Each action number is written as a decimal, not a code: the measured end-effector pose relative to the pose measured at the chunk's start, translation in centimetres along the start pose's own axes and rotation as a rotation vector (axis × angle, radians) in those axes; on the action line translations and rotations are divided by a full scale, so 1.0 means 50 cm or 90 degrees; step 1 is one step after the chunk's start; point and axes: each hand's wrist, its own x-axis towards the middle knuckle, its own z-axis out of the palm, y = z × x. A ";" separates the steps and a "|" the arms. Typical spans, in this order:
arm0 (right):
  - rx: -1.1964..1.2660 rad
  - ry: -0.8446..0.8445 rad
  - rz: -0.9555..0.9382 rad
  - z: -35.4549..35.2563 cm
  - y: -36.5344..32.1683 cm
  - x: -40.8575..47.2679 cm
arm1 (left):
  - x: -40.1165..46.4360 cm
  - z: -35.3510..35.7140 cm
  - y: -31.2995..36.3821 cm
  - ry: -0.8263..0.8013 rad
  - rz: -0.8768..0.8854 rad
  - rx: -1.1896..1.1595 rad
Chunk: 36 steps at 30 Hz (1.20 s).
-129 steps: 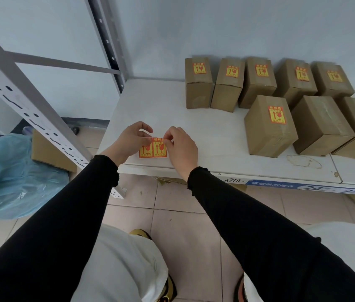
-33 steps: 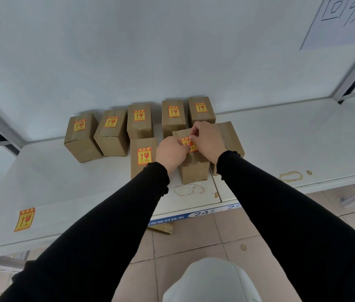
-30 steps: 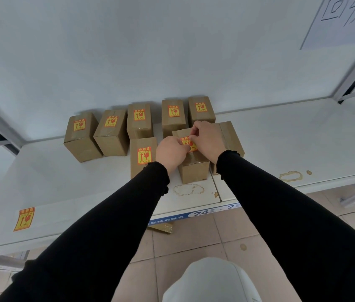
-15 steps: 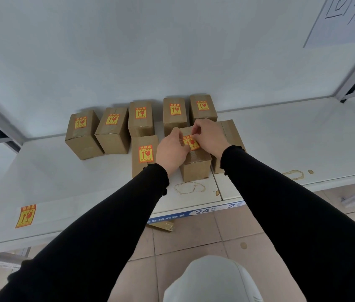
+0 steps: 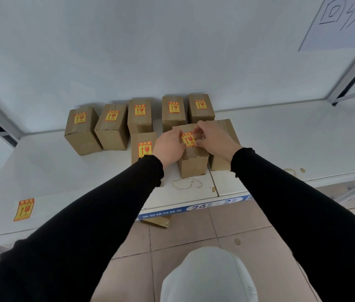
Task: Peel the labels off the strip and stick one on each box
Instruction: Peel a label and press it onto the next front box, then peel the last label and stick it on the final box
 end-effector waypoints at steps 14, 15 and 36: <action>-0.112 0.091 -0.214 0.045 -0.276 -0.107 | -0.246 -0.303 -0.267 0.012 0.104 0.184; -0.090 0.080 -0.222 0.062 -0.309 -0.109 | -0.271 -0.323 -0.296 0.016 0.096 0.195; -0.011 -0.123 -0.226 0.486 -0.731 -0.081 | -0.475 -0.374 -0.792 0.004 -0.137 0.148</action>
